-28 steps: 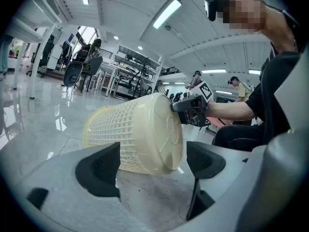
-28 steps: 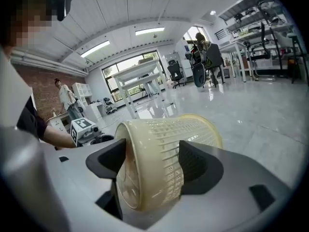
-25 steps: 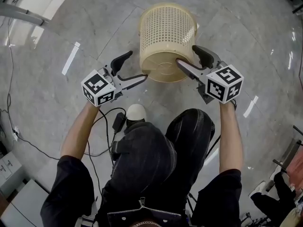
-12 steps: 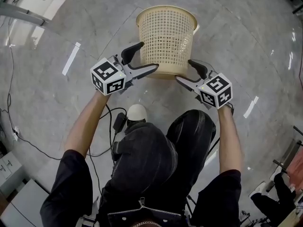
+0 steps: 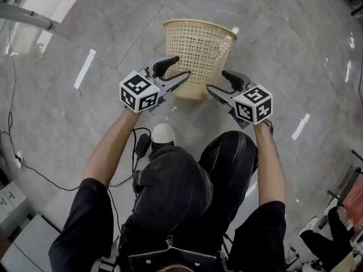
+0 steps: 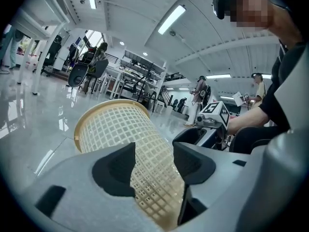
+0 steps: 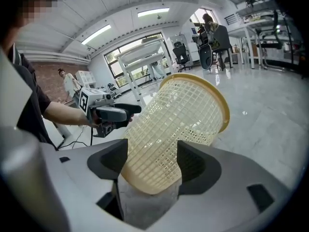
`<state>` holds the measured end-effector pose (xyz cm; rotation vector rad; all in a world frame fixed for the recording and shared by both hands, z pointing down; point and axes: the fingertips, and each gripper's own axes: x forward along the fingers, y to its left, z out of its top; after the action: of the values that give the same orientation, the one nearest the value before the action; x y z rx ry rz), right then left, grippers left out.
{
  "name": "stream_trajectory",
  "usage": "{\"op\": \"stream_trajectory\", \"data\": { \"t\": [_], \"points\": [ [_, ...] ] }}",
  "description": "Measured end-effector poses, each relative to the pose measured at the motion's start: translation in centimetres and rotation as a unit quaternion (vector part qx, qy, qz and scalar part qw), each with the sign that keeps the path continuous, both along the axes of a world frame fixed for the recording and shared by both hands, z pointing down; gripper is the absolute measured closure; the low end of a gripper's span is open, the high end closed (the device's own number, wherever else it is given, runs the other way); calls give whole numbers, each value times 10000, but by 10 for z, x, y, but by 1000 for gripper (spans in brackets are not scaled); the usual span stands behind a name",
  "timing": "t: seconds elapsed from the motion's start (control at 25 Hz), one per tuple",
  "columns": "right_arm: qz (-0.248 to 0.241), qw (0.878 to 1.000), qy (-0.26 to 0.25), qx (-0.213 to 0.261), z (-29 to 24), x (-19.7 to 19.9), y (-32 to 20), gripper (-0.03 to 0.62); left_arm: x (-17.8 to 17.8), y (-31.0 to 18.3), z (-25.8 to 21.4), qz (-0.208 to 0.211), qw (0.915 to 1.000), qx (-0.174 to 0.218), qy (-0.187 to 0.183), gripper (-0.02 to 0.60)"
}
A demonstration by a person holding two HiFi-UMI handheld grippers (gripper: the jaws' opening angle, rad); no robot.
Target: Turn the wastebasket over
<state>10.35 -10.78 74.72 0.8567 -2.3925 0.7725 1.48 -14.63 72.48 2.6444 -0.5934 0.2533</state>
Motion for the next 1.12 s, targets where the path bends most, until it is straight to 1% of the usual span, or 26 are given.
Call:
{"op": "stream_trajectory", "data": {
  "t": [0.16,0.28,0.36,0.44,0.48,0.52,0.68,0.76,0.84,0.96,1.04,1.12],
  "points": [
    [513,9984,-181,122,-11,1,-20,266,-3,-3,5,-200,9998,11,-49,344],
    [1046,9940,-310,121,-18,11,-37,266,-6,-6,7,-270,9995,47,-168,344],
    [1353,9899,-432,4,-20,17,-46,266,-12,-10,8,-346,9992,28,-221,342],
    [1545,9855,-660,-219,-21,19,-52,266,-18,-13,9,-423,9989,-29,-212,339],
    [1616,9834,-762,-331,-20,20,-54,266,-20,-14,10,-460,9987,-56,-192,325],
    [1672,9816,-824,-426,-18,21,-56,264,-23,-16,10,-505,9986,-75,-166,313],
    [1730,9783,-903,-694,-5,20,-59,261,-40,-29,10,-708,9973,-118,-144,231],
    [1691,9775,-973,-798,0,18,-60,261,-45,-36,16,-695,9970,-266,-205,204],
    [1660,9765,-1034,-904,5,17,-60,260,-48,-42,24,-668,9963,-524,-107,199],
    [1651,9740,-1099,-1096,17,15,-59,260,-56,-49,30,-749,9928,-900,257,198],
    [1628,9708,-1258,-1237,23,11,-62,258,-63,-55,32,-805,9899,-1076,452,198],
    [1600,9660,-1502,-1365,23,3,-68,258,-68,-59,33,-803,9884,-1177,525,198]
  ]
}}
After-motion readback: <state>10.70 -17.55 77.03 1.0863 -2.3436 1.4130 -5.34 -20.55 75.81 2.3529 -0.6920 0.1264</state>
